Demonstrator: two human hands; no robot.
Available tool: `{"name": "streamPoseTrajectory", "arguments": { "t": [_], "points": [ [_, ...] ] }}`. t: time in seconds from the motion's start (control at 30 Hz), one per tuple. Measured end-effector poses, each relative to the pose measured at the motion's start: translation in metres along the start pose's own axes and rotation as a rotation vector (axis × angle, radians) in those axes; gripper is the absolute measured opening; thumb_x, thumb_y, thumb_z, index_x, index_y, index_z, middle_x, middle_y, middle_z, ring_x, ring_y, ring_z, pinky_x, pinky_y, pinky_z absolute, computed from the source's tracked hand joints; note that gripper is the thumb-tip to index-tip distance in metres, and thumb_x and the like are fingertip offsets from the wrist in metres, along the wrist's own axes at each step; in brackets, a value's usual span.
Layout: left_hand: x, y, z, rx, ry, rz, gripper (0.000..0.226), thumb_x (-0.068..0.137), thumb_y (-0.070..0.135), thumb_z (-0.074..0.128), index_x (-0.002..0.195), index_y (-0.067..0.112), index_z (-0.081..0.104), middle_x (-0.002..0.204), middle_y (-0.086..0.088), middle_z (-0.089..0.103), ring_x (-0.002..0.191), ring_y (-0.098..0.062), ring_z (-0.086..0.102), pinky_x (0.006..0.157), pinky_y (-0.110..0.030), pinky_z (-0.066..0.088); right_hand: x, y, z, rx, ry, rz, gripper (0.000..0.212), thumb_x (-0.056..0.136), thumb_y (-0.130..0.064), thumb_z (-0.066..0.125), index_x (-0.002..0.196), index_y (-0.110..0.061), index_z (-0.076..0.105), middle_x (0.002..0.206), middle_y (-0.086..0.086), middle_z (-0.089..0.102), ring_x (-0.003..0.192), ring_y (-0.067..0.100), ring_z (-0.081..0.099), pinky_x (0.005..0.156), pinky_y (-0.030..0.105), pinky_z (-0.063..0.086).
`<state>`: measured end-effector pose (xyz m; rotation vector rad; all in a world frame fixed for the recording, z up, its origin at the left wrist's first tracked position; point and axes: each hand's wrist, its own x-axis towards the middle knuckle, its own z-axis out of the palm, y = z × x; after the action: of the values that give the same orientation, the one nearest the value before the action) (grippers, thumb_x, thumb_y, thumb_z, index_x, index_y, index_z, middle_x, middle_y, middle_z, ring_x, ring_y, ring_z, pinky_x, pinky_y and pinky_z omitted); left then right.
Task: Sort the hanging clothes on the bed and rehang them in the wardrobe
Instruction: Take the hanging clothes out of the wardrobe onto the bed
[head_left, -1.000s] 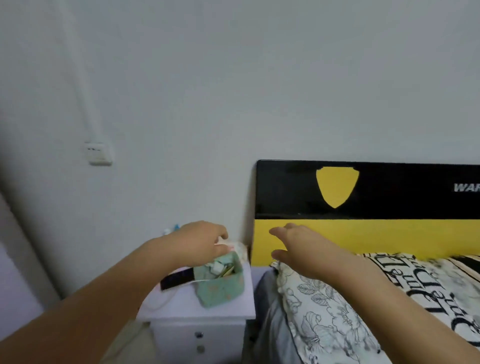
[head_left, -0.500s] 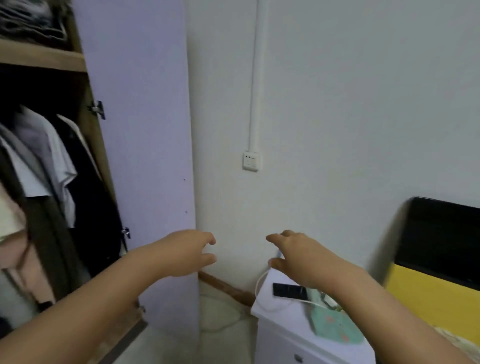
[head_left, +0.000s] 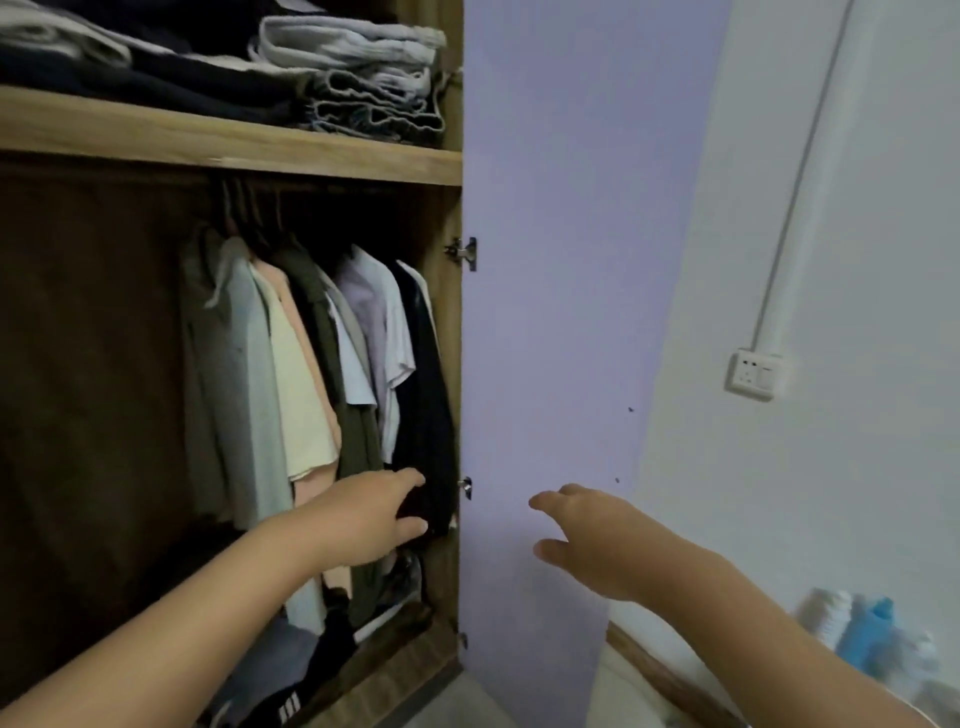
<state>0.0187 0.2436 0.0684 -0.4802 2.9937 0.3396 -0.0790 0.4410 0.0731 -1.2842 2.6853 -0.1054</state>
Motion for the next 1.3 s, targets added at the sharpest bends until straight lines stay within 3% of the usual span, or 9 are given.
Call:
{"name": "streamPoseTrajectory", "arguments": {
  "t": [0.33,0.47,0.6,0.73,1.0,1.1,1.2,1.3],
  "points": [
    [0.025,-0.114,-0.025,-0.120,0.109,-0.255,0.056,0.096,0.038,0.046,0.144,0.019,0.027,0.142,-0.004,0.042,0.125,-0.017,0.044,0.103,-0.025,0.037,0.138,-0.080,-0.015,0.030,0.028,-0.326,0.045,0.098,-0.032,0.045,0.138,-0.013,0.040,0.134,0.008,0.045,0.122,0.023,0.045,0.097,0.029,0.037],
    [0.056,-0.153,-0.041,-0.169,0.223,-0.364,0.056,0.093,0.039,0.049,0.143,0.021,0.030,0.134,-0.005,0.050,0.116,-0.016,0.052,0.096,-0.026,0.044,0.192,-0.101,-0.032,0.080,0.089,-0.434,0.041,0.097,-0.029,0.047,0.134,-0.011,0.044,0.130,0.011,0.049,0.119,0.025,0.046,0.098,0.035,0.040],
    [0.085,-0.186,-0.063,-0.182,0.333,-0.442,0.055,0.092,0.040,0.051,0.141,0.022,0.034,0.122,-0.004,0.059,0.106,-0.015,0.058,0.083,-0.022,0.045,0.247,-0.120,-0.053,0.156,0.128,-0.543,0.049,0.097,-0.032,0.046,0.142,-0.018,0.034,0.136,0.007,0.047,0.121,0.022,0.046,0.099,0.034,0.042],
    [0.103,-0.211,-0.088,-0.158,0.432,-0.506,0.053,0.092,0.037,0.052,0.140,0.020,0.035,0.129,-0.003,0.055,0.113,-0.016,0.055,0.090,-0.026,0.047,0.302,-0.147,-0.069,0.182,0.163,-0.607,0.054,0.097,-0.030,0.046,0.146,-0.017,0.026,0.139,0.008,0.044,0.125,0.023,0.044,0.101,0.033,0.041],
    [0.125,-0.272,-0.120,-0.194,0.529,-0.543,0.051,0.092,0.035,0.052,0.139,0.023,0.035,0.129,0.000,0.055,0.111,-0.013,0.056,0.087,-0.022,0.048,0.392,-0.212,-0.078,0.549,0.232,-0.626,0.055,0.095,-0.023,0.049,0.146,-0.019,0.029,0.145,0.002,0.042,0.130,0.020,0.042,0.104,0.031,0.039],
    [0.135,-0.297,-0.130,-0.205,0.547,-0.517,0.051,0.093,0.034,0.052,0.140,0.023,0.035,0.130,0.000,0.054,0.111,-0.012,0.055,0.087,-0.022,0.047,0.423,-0.238,-0.075,0.714,0.256,-0.565,0.055,0.093,-0.022,0.049,0.144,-0.019,0.031,0.142,0.001,0.045,0.129,0.019,0.044,0.107,0.037,0.039],
    [0.142,-0.327,-0.145,-0.218,0.581,-0.465,0.048,0.094,0.032,0.051,0.139,0.023,0.037,0.127,0.002,0.055,0.106,-0.009,0.055,0.085,-0.020,0.046,0.446,-0.265,-0.071,0.784,0.313,-0.500,0.054,0.088,-0.026,0.049,0.141,-0.025,0.034,0.132,-0.001,0.053,0.117,0.019,0.054,0.097,0.038,0.048],
    [0.147,-0.352,-0.160,-0.265,0.661,-0.424,0.044,0.095,0.027,0.050,0.137,0.023,0.039,0.121,0.004,0.057,0.101,-0.008,0.055,0.082,-0.019,0.045,0.463,-0.285,-0.073,0.885,0.340,-0.437,0.050,0.091,-0.022,0.048,0.140,-0.026,0.037,0.110,-0.003,0.062,0.088,0.010,0.063,0.075,0.026,0.054]
  ]
}}
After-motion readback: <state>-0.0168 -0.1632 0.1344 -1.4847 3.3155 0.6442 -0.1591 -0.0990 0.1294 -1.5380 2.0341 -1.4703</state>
